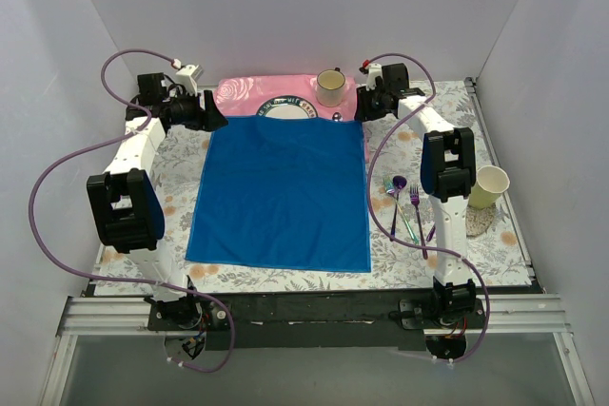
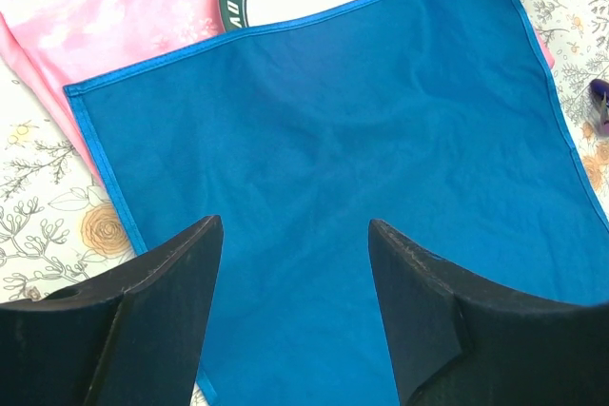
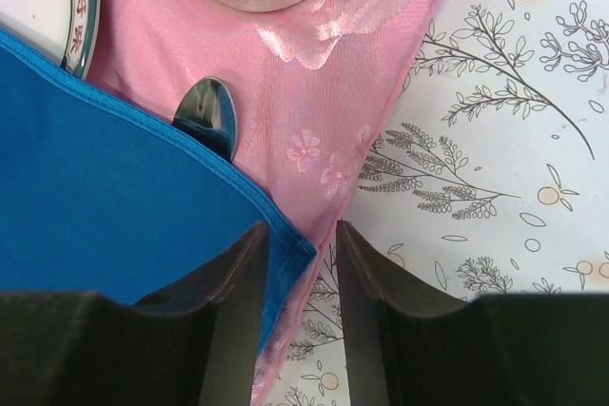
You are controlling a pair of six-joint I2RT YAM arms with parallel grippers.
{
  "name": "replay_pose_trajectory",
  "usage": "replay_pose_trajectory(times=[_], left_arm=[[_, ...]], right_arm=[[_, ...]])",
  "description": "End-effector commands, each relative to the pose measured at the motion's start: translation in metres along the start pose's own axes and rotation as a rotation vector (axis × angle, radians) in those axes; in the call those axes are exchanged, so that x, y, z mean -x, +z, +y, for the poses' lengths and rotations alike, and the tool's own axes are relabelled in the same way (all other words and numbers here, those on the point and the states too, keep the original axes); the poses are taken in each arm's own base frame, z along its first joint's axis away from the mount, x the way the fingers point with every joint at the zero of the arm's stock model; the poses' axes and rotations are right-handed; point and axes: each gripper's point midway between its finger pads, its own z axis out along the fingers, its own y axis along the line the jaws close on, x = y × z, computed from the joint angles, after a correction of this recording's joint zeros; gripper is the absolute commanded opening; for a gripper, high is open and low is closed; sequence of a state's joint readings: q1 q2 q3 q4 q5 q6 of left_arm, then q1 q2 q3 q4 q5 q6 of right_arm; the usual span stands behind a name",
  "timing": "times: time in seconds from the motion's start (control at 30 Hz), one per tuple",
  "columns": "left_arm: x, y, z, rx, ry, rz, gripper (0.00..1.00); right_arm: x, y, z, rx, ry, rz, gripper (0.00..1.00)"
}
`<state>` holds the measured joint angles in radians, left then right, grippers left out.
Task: Fold the napkin into a case and place the utensils inside
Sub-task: Pick up the flattened napkin from the center of the board.
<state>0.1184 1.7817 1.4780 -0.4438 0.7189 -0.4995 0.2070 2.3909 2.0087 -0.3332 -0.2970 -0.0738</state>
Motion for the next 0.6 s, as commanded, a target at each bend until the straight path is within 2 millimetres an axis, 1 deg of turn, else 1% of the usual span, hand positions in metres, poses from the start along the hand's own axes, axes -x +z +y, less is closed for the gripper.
replay_pose_trajectory(times=[0.0,0.3,0.47,0.57], left_arm=[[0.0136,-0.0091,-0.0093,-0.007,0.038,-0.041,0.63],[0.0136,-0.0077,-0.0077,-0.006,0.041,-0.041,0.63],[0.0130,-0.0068,-0.0070,-0.006,0.040,-0.040,0.63],[0.0159,-0.0066,-0.0069,-0.007,0.040,-0.046,0.63]], right_arm=[[0.0251,-0.0029,-0.0008,-0.002,-0.018,-0.067,0.39],[0.0168,-0.0001,-0.0033,-0.008,-0.010,-0.048,0.39],[0.0185,0.0002,-0.0029,-0.010,-0.008,-0.052,0.39],[0.0173,0.0017,-0.0044,-0.016,-0.006,-0.050,0.39]])
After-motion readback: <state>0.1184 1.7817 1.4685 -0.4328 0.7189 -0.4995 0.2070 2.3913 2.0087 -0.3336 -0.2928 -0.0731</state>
